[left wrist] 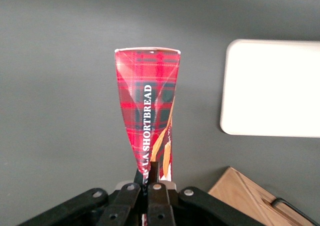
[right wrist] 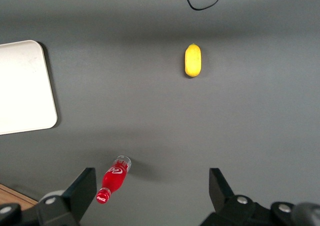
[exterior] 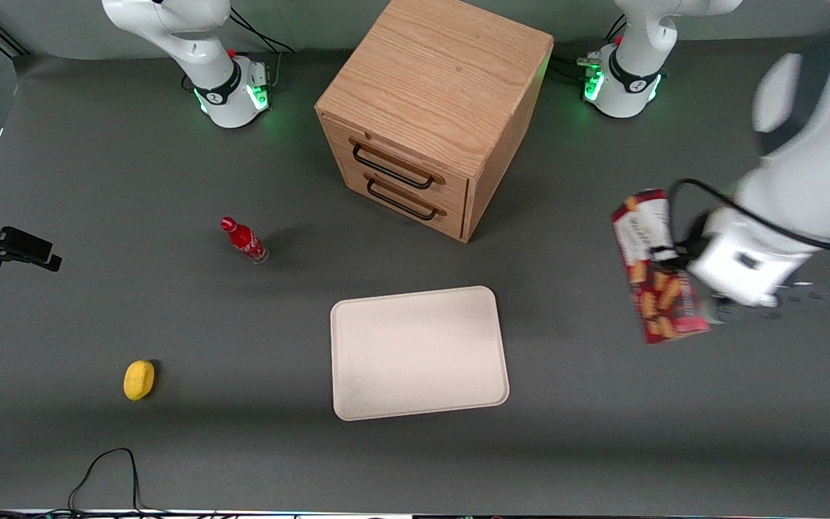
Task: Place red cookie box on tray
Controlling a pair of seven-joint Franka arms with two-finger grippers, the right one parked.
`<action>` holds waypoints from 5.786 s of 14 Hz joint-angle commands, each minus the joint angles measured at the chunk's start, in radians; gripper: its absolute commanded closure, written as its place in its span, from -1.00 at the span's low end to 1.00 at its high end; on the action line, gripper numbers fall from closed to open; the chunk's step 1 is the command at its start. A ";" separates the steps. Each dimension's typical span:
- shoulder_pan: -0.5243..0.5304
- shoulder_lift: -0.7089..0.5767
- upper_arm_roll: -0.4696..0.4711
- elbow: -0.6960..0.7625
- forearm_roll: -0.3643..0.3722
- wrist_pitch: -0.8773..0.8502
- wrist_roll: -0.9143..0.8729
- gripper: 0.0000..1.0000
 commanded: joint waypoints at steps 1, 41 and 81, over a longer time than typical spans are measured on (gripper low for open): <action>-0.119 0.058 0.023 0.084 0.009 0.030 -0.046 1.00; -0.157 -0.058 0.029 -0.130 0.022 0.050 -0.108 -1.00; 0.160 -0.359 0.175 -0.499 -0.040 0.159 0.424 -1.00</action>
